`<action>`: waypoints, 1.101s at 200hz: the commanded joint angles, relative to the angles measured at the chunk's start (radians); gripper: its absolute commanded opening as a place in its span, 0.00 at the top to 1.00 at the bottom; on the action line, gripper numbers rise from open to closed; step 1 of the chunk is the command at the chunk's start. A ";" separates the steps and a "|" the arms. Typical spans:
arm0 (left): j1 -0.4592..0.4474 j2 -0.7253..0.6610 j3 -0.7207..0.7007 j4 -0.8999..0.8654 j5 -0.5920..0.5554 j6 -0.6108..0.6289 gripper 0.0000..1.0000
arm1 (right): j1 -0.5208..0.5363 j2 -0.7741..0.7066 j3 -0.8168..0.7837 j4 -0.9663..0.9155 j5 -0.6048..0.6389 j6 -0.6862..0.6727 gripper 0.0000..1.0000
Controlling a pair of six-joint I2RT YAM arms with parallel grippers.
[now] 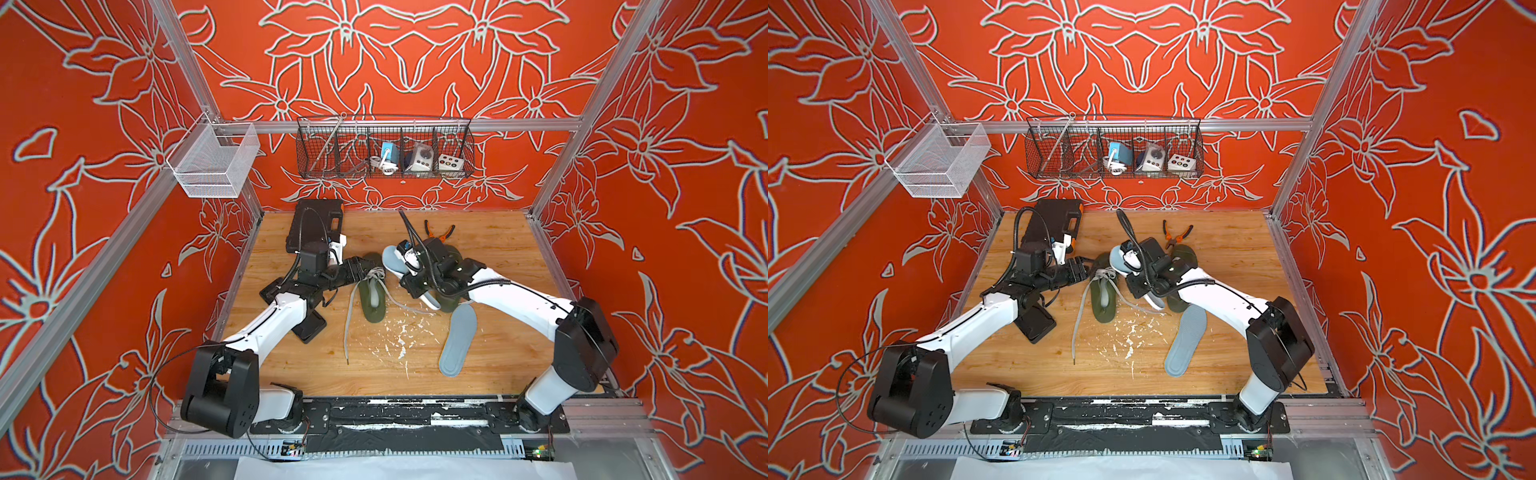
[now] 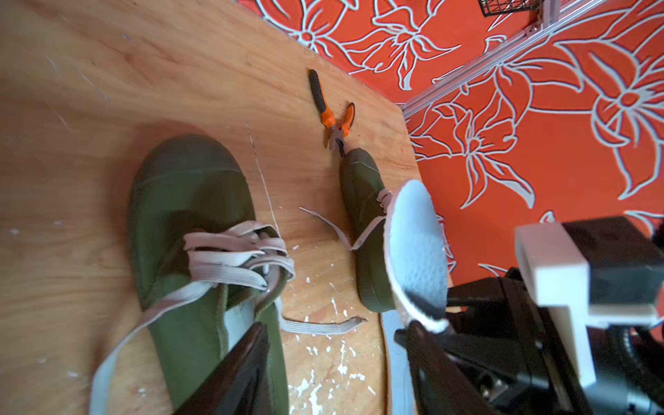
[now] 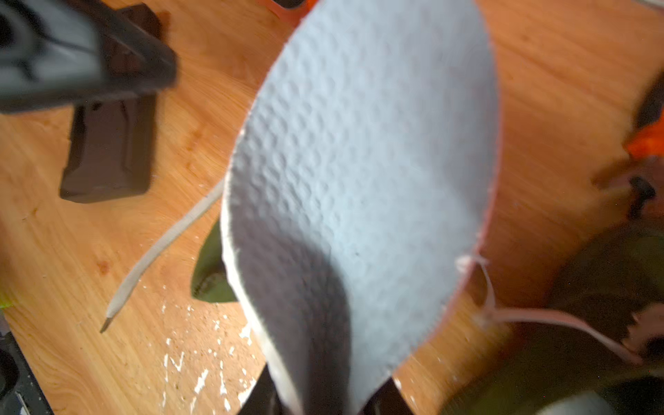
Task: Insert the insole into the shoe
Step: Pick up the shoe at the center of the board.
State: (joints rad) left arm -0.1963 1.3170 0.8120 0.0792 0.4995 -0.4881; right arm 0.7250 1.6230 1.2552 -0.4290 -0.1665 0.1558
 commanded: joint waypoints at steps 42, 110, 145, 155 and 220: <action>-0.082 -0.063 -0.011 -0.189 -0.354 0.591 0.51 | -0.077 -0.115 -0.045 -0.183 -0.022 0.035 0.74; -0.216 0.001 -0.046 -0.133 -0.439 0.951 0.46 | -0.129 -0.144 -0.051 -0.217 -0.070 0.008 0.74; -0.217 0.044 -0.008 -0.168 -0.482 1.058 0.40 | -0.153 -0.159 -0.068 -0.229 -0.084 -0.007 0.73; -0.216 0.082 0.028 -0.200 -0.494 1.059 0.38 | -0.159 -0.162 -0.071 -0.231 -0.087 -0.009 0.73; -0.216 0.188 0.091 -0.191 -0.576 1.051 0.35 | -0.180 -0.153 -0.054 -0.249 -0.100 -0.028 0.73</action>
State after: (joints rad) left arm -0.4122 1.4902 0.8761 -0.1158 -0.0273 0.5320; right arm 0.5549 1.4834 1.1950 -0.6537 -0.2489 0.1562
